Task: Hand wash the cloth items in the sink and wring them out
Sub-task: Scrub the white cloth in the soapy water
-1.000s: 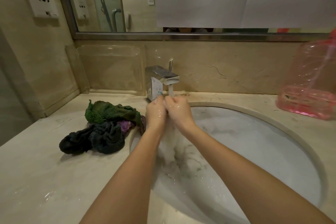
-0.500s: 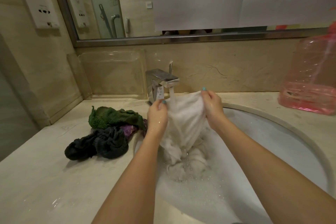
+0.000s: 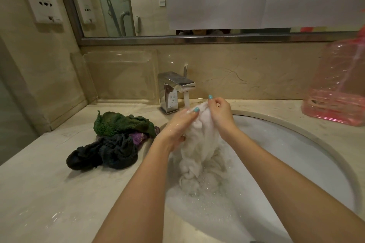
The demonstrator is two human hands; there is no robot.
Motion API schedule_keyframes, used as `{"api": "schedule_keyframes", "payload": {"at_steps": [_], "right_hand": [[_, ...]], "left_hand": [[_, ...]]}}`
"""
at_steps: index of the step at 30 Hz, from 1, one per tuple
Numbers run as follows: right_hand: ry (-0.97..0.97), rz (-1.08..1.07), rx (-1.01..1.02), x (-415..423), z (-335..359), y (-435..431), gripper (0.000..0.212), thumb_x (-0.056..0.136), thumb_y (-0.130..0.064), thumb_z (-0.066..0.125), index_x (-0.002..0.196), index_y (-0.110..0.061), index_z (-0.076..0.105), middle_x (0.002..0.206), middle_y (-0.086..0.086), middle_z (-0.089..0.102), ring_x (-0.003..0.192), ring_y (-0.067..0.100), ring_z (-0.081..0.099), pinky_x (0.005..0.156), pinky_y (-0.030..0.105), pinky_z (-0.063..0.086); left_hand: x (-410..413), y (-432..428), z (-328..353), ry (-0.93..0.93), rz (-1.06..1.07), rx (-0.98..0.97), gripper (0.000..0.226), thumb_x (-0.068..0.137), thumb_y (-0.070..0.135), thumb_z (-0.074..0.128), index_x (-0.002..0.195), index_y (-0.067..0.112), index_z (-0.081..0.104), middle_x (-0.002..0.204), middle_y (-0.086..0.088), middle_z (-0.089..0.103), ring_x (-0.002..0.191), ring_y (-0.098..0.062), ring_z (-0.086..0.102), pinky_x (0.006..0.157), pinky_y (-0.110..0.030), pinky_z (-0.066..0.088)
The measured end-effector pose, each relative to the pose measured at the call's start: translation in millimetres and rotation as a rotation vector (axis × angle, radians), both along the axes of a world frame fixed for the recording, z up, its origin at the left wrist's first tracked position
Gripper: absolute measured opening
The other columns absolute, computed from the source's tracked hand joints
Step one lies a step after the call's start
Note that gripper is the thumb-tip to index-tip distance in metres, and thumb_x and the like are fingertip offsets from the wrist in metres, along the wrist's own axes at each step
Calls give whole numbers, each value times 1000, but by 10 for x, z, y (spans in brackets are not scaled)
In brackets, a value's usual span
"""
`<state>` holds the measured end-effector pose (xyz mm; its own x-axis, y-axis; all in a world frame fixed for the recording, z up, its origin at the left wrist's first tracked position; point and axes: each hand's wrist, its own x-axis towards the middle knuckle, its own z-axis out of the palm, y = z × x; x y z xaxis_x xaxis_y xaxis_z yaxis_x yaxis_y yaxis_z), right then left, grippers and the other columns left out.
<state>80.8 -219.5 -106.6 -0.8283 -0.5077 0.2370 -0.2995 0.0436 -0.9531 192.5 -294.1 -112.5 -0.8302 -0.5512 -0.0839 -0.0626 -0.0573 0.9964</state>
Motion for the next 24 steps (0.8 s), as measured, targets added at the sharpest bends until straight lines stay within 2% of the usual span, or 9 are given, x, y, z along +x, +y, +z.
{"api": "schedule_keyframes", "payload": {"at_steps": [2, 6, 8, 11, 15, 16, 18, 21, 24], "right_hand": [[53, 4, 27, 49, -11, -1, 28, 102, -33, 44, 84, -14, 53, 72, -5, 51, 66, 8, 46, 57, 23, 35], [216, 97, -26, 361, -48, -73, 40, 101, -22, 46, 63, -11, 45, 59, -4, 40, 56, 11, 33, 55, 28, 26], [239, 130, -7, 520, -35, -117, 47, 100, -20, 46, 55, -12, 39, 53, -4, 35, 51, 11, 30, 50, 25, 24], [209, 15, 42, 544, 53, -154, 49, 100, -17, 44, 51, -20, 39, 52, -5, 41, 56, 16, 39, 52, 30, 28], [-159, -128, -43, 332, 100, -201, 42, 102, -25, 40, 67, -11, 57, 77, 11, 64, 78, 29, 60, 71, 35, 45], [-188, -133, -51, 329, 100, -183, 40, 102, -25, 40, 69, -11, 58, 80, 12, 65, 79, 29, 60, 71, 35, 45], [-51, -91, -33, 408, 76, -136, 40, 99, -16, 42, 59, -16, 49, 67, 4, 54, 68, 22, 49, 62, 30, 35], [157, 47, 14, 698, 47, -116, 46, 90, -7, 45, 49, -20, 30, 49, -5, 30, 54, 14, 27, 51, 30, 22], [94, 21, 43, 611, 49, -218, 42, 92, -8, 44, 52, -16, 41, 50, -4, 39, 51, 12, 33, 52, 30, 25]], "left_hand": [[-69, 36, 19, 91, 165, -2, 9, 97, 37, 57, 101, 29, 60, 105, -1, 66, 104, -22, 61, 85, -34, 48], [-144, 17, -1, 196, 430, -131, 9, 100, 20, 48, 93, 20, 55, 91, 0, 60, 88, -19, 59, 78, -33, 52], [-130, 33, -5, 201, 461, -167, 20, 101, 16, 45, 83, 20, 53, 79, 4, 55, 74, -13, 54, 67, -25, 47], [-156, 131, 1, 231, 496, -41, 35, 98, 18, 52, 63, 18, 54, 57, 5, 53, 62, -14, 48, 57, -27, 38], [-199, 343, 37, 208, 376, -83, 34, 94, 21, 58, 62, 15, 54, 56, 0, 48, 62, -15, 44, 58, -27, 32], [-190, 358, 65, 199, 351, -84, 32, 95, 22, 58, 64, 14, 54, 58, -1, 48, 63, -16, 44, 59, -27, 33], [-167, 296, 81, 171, 348, -27, 27, 95, 18, 56, 69, 12, 56, 62, -3, 49, 61, -15, 45, 54, -24, 34], [-78, 103, 25, 141, 420, 82, 30, 92, 3, 51, 64, 12, 50, 62, -2, 47, 58, -13, 41, 51, -24, 33], [-47, 94, 35, 166, 446, 52, 29, 93, 5, 52, 64, 11, 53, 59, -1, 49, 54, -12, 45, 47, -20, 34]]}}
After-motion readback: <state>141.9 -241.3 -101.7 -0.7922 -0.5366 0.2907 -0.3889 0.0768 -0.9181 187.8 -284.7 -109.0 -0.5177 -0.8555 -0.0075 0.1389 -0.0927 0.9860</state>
